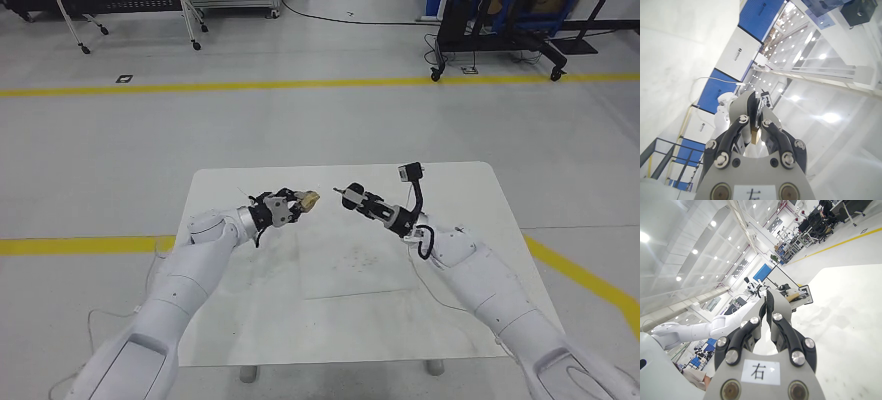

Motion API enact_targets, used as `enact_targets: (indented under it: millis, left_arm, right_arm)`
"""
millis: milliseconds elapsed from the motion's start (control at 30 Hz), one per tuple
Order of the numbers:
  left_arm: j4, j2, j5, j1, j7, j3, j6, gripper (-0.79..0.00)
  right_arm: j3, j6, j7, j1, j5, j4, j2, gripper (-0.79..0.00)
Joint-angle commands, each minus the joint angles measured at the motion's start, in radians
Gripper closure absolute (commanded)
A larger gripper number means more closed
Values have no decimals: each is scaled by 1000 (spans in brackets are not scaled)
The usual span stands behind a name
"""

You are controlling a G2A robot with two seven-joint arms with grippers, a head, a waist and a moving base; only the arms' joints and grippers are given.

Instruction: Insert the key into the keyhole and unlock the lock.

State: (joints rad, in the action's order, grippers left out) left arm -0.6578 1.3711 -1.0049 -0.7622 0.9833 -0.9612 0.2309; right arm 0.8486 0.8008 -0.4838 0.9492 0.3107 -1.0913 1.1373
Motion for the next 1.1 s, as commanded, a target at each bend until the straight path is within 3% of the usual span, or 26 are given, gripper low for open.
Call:
enact_targets:
  millis: [0,533,667,800,933,1067]
  left_arm:
    - [35,21,-70,13,15,8,1,0]
    - [38,24,-70,16,18,12,-3,0]
    - [-8,18,-83,-5,-36,-22,-55,0]
    - [-51,8,-6,-28,-109,-25,-83,0]
    - [-102,3,71,-49,-168,-18,-108,0]
    - [-139,1,92,-72,-204,-24,-106,0]
  right_arm:
    - [-2,0,-16,9,45,-24,4,0]
    - [-1,-17,-15,17,66,-31,5,0]
    - [25,-131,-5,44,175,-91,6,0]
    - [40,-329,-24,73,227,-118,2,0]
    - [54,-498,10,109,215,-167,-3,0]
    - [75,-580,63,143,190,-227,-6,0]
